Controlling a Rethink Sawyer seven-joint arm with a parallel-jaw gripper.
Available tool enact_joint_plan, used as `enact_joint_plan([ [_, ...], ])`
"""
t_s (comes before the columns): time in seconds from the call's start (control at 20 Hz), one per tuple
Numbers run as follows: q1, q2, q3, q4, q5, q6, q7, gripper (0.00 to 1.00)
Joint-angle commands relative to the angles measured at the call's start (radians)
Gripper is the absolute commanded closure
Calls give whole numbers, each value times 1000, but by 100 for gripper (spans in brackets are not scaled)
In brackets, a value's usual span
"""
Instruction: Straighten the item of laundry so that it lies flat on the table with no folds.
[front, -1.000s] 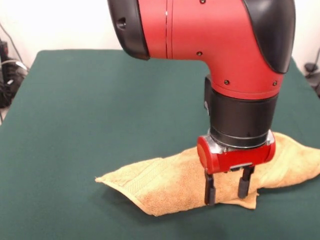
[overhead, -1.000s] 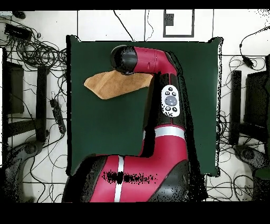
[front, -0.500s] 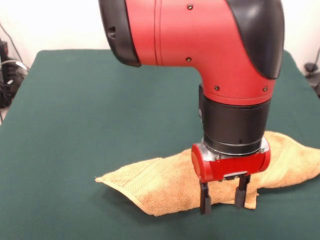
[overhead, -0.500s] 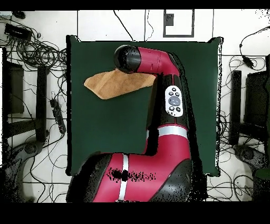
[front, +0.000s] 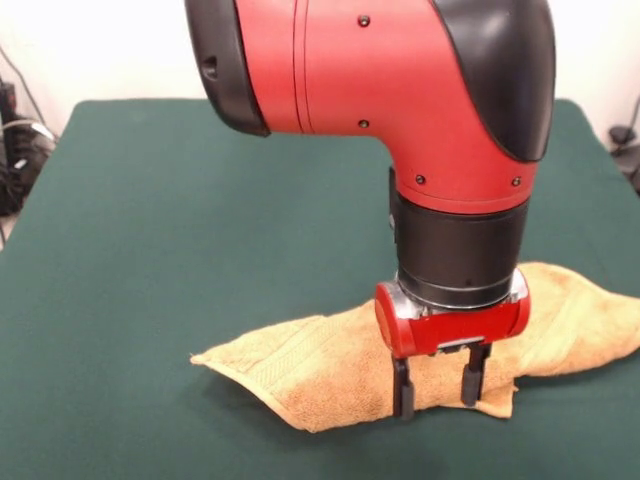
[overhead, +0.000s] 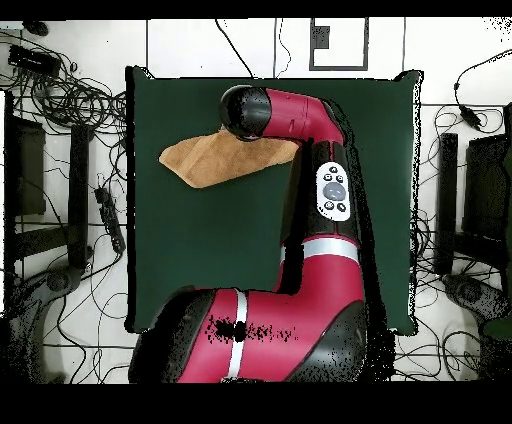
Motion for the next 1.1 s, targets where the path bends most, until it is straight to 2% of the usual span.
enact_joint_plan([
  [0.05, 10, 67, 113, 23, 31, 134, 60, 0],
  [0.4, 3, 81, 130, 26, 30, 136, 37, 0],
  [0.85, -12, 99, 173, 49, 25, 33, 4, 0],
  [1.1, -13, 108, 178, 47, 17, 38, 3, 0],
])
